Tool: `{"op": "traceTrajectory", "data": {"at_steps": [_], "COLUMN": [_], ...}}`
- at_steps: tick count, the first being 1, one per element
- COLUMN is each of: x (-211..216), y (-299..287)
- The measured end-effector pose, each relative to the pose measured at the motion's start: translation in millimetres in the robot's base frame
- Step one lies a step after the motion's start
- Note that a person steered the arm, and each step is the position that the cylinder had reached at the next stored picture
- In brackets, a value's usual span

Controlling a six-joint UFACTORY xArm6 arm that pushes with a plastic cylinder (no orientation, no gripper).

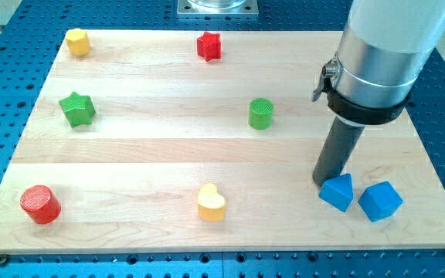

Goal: Slide the yellow heart parallel to the left of the triangle

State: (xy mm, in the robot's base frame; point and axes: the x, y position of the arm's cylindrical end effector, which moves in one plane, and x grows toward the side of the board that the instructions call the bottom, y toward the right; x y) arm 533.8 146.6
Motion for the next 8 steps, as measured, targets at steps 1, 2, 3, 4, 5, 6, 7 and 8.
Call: {"op": "traceTrajectory", "data": {"at_steps": [1,2,3,4,5,6,7,8], "x": [0.0,-7.1,-13.0,-15.0,14.8,46.6,50.6,50.6], "y": [12.7,-36.2,-127.1,-206.4,-245.2,-223.9,-191.9,-152.2]}}
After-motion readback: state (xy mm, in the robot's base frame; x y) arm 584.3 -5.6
